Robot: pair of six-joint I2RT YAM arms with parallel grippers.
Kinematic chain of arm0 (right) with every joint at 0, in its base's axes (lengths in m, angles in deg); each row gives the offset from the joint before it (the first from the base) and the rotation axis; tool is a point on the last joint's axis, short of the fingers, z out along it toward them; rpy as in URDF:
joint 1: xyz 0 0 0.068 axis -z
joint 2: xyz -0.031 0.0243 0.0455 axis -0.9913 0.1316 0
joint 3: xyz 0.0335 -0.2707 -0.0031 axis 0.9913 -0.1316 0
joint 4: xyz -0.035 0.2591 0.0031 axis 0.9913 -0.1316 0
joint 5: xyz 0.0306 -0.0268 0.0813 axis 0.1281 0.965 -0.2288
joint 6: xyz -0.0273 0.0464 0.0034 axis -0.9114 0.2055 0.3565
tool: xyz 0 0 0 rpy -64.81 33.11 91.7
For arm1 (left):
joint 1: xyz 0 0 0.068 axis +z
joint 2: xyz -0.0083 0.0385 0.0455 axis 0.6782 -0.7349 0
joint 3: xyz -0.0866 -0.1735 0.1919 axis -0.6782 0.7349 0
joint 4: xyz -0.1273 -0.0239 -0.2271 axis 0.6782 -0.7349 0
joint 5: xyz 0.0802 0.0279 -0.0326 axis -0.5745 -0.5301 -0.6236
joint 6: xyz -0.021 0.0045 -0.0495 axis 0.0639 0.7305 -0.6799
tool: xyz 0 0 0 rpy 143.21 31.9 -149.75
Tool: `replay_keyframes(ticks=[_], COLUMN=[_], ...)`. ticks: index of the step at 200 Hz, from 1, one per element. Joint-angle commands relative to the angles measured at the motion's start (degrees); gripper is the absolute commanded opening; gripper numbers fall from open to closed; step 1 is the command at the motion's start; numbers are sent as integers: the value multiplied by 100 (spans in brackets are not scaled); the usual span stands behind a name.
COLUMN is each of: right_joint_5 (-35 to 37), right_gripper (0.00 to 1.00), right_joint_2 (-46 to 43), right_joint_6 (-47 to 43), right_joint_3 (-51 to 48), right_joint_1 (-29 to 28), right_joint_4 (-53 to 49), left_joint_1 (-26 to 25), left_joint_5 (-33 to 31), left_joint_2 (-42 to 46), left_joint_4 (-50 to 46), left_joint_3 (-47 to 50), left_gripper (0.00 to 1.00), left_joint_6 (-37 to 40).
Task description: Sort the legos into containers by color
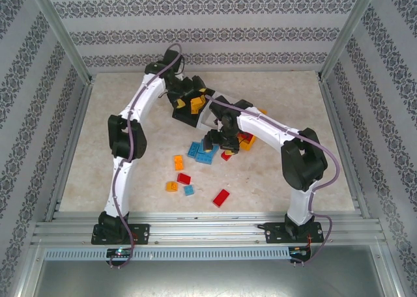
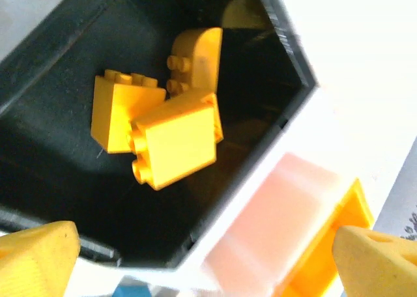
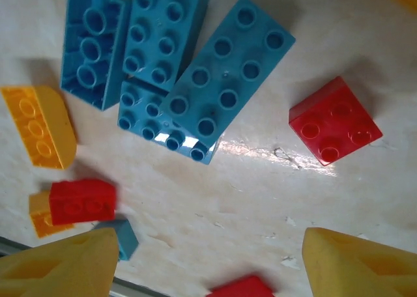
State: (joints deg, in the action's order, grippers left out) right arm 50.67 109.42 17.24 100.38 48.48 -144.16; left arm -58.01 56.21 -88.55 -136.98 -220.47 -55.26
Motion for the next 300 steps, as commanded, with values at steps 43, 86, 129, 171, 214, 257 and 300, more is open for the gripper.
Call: replay_keyframes(ticks=[43,86,129,171,214,257,300], right_joint_5=[-420,-387,-336,-290,-267,-272,-260], right_gripper=[77,77,74,69,63,43,28], right_joint_2=[480,727,982,1163,1344,1278,976], right_joint_6=[1266,1482,1518,1564,1476,1438,1349], right_joint_3=[-26,-3,163,227,425,249,85], right_joint_1=[215,188,118,95,47,38,81], right_joint_4=[511,605,624,690,577,625,591], left_joint_1=[33,186,304,366,451,512,516], left_joint_5=[-678,-669,-621,-648,-677,-635,-598], left_joint_2=[1701,2566,3033,3366,3670,3773,3773], left_joint_4=[-263,298,575,667,757,891,983], left_joint_3=[1543,3077,4060,4611,5076,5327,5342], left_gripper=[100,100,100,100,100,100,100], left_joint_6=[768,686,664,702,690,613,539])
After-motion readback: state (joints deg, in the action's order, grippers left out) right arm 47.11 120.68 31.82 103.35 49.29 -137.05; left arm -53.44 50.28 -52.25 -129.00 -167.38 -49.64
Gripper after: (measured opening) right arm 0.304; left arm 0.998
